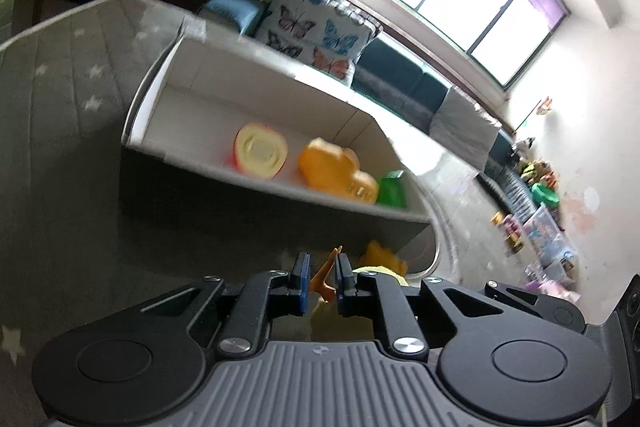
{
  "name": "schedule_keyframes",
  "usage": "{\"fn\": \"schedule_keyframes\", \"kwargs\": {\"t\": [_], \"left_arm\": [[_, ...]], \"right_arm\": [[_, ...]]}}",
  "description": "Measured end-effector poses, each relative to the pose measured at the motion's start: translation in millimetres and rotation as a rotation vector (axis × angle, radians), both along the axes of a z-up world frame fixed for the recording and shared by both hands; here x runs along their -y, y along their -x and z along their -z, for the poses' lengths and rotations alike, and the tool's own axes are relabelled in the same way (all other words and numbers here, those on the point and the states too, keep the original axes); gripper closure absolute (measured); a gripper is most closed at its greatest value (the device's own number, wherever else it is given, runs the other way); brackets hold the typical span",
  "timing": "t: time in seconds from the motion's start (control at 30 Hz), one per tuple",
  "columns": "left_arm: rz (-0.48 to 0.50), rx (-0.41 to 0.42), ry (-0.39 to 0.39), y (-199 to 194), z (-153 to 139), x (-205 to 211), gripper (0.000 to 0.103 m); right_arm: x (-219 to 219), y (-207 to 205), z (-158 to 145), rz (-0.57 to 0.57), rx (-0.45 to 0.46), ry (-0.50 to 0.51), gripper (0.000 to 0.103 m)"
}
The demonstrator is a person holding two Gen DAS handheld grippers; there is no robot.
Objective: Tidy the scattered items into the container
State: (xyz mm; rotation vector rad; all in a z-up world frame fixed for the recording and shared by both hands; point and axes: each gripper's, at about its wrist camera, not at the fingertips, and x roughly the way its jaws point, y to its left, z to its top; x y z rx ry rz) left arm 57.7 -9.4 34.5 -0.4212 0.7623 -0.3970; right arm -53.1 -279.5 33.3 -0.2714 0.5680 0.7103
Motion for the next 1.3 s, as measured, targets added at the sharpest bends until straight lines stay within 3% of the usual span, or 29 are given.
{"fn": "schedule_keyframes", "kwargs": {"t": [0.23,0.37,0.9,1.3], "left_arm": [[-0.011,0.081,-0.001,-30,-29,7,0.089],[-0.032,0.083,0.000,-53,-32,7,0.089],[-0.128,-0.039,0.010,-110,6,-6,0.091],[-0.138,-0.080,-0.009,-113,17,-1,0.093]], "right_arm": [[1,-25,-28,0.027,0.094,-0.018,0.060],[0,-50,-32,0.023,0.103,-0.020,0.060],[-16,-130,-2,-0.101,0.004,0.020,0.059],[-1,-146,15,-0.047,-0.086,-0.006,0.058]]}}
